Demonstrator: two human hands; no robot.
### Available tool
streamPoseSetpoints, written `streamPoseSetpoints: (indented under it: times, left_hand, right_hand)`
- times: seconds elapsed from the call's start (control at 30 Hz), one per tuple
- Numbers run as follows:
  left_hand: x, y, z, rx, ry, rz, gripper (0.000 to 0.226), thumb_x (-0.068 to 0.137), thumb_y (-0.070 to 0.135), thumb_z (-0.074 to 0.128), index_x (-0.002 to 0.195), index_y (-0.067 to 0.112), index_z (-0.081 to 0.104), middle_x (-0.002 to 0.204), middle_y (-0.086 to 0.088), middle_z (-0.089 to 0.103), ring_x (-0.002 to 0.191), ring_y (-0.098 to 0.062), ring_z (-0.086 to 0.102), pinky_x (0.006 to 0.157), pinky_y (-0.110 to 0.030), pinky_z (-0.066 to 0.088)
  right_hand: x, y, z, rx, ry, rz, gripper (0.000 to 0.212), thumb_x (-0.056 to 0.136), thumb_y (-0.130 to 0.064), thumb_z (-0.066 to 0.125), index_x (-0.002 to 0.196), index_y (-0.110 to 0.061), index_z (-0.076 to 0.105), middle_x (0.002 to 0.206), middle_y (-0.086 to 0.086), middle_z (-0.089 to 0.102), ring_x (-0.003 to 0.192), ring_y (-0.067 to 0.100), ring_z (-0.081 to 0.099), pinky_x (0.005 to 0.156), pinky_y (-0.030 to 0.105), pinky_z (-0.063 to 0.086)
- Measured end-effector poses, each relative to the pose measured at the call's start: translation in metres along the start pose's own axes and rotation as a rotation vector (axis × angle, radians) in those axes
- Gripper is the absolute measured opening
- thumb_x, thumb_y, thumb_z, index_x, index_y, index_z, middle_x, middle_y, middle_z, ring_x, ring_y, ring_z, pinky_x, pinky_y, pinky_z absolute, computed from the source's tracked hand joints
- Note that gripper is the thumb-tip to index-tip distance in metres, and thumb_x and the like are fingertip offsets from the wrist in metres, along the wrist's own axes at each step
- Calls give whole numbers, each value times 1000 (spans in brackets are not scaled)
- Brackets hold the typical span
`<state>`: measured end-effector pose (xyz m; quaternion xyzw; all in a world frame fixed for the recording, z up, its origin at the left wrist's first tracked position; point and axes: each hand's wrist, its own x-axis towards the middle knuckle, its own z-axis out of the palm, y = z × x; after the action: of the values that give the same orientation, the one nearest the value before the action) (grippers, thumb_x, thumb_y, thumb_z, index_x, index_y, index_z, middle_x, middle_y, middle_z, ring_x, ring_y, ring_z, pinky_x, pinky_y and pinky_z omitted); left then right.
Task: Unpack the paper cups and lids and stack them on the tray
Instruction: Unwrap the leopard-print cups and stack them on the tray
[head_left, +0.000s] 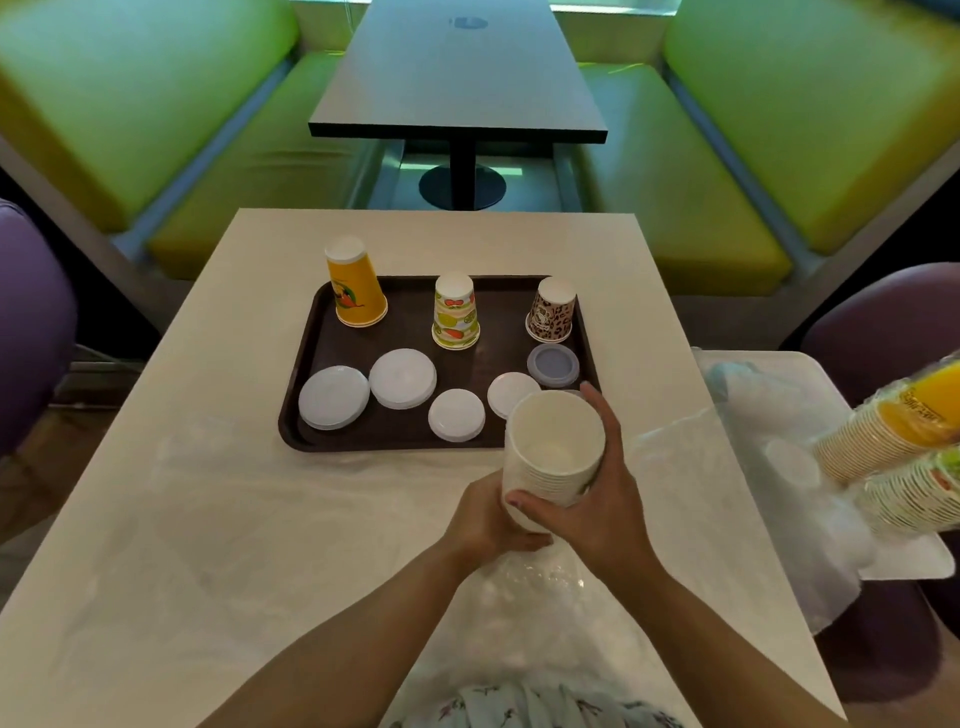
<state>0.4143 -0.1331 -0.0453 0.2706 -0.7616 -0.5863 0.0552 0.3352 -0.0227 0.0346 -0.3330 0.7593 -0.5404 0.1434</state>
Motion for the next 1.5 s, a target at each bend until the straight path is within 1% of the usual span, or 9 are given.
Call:
streamPoseSetpoints:
  times: [0.23, 0.37, 0.53, 0.63, 0.93, 1.13, 1.3, 1.4, 1.5]
  left_hand:
    - [-3, -2, 5, -29, 23, 32, 51, 64, 5, 86, 97, 31, 57, 93, 19, 61, 85, 17, 58, 68, -4, 45]
    - [-3, -3, 7, -45, -1, 55, 44, 72, 9, 80, 111, 18, 61, 102, 13, 63, 96, 0, 61, 76, -5, 43]
    - [3, 4, -13, 53, -232, 32, 102, 55, 14, 86, 141, 1, 32, 113, 17, 52, 101, 9, 54, 79, -2, 41]
    - [-1, 16, -30, -29, -336, 36, 122, 59, 1, 88, 145, 34, 8, 137, 19, 39, 122, 7, 41, 92, -8, 40]
    - [-16, 51, -7, -87, 60, 111, 89, 53, 19, 92, 118, 48, 37, 109, 29, 56, 100, 19, 51, 78, -2, 42]
    - [-15, 89, -6, 20, 159, 126, 76, 60, 32, 88, 118, 38, 38, 97, 26, 56, 88, 13, 55, 71, -3, 45]
    - [-14, 104, -37, 380, 20, 176, 104, 58, 24, 87, 142, 33, 26, 122, 5, 57, 108, -13, 56, 84, -33, 54]
    - [-13, 98, -46, 502, 11, 180, 104, 58, 24, 87, 142, 31, 27, 122, 1, 56, 110, -16, 54, 86, -38, 53]
    - [-9, 89, -44, 517, 34, 164, 106, 58, 28, 88, 143, 28, 26, 125, -2, 54, 112, -18, 53, 88, -41, 52]
  right_hand:
    - [-7, 19, 11, -21, 26, 91, 105, 49, -20, 93, 129, -40, 27, 119, -32, 42, 103, -18, 46, 86, -4, 34]
    - [-14, 41, 18, -19, 4, 189, 101, 48, -18, 94, 133, -22, 39, 116, -15, 57, 105, -2, 55, 92, 18, 48]
    - [-16, 60, 21, -28, -21, 277, 86, 49, -21, 94, 124, -15, 52, 105, -12, 63, 98, 4, 61, 72, 4, 46]
    - [-17, 67, 19, -10, -74, 317, 81, 46, -33, 93, 118, -13, 60, 101, -8, 67, 95, 4, 64, 66, 4, 45]
    - [-8, 63, 2, 85, -362, 324, 98, 55, -26, 90, 138, -18, 39, 128, -2, 57, 118, 17, 55, 96, 31, 50]
    - [3, 26, -36, 217, -524, 329, 116, 55, -50, 86, 146, -31, 16, 137, -17, 42, 126, 5, 46, 97, 20, 46]
    - [16, -4, -52, 460, -233, 177, 100, 57, -67, 75, 141, -41, 27, 138, -18, 46, 124, 2, 49, 91, 23, 51]
    - [27, -14, -49, 478, -183, 177, 61, 73, -54, 65, 129, -46, 41, 132, -16, 48, 119, 9, 52, 81, 24, 55]
    - [33, -12, -38, 484, -133, 228, 57, 72, -40, 62, 127, -36, 46, 127, -7, 53, 115, 14, 54, 76, 25, 56]
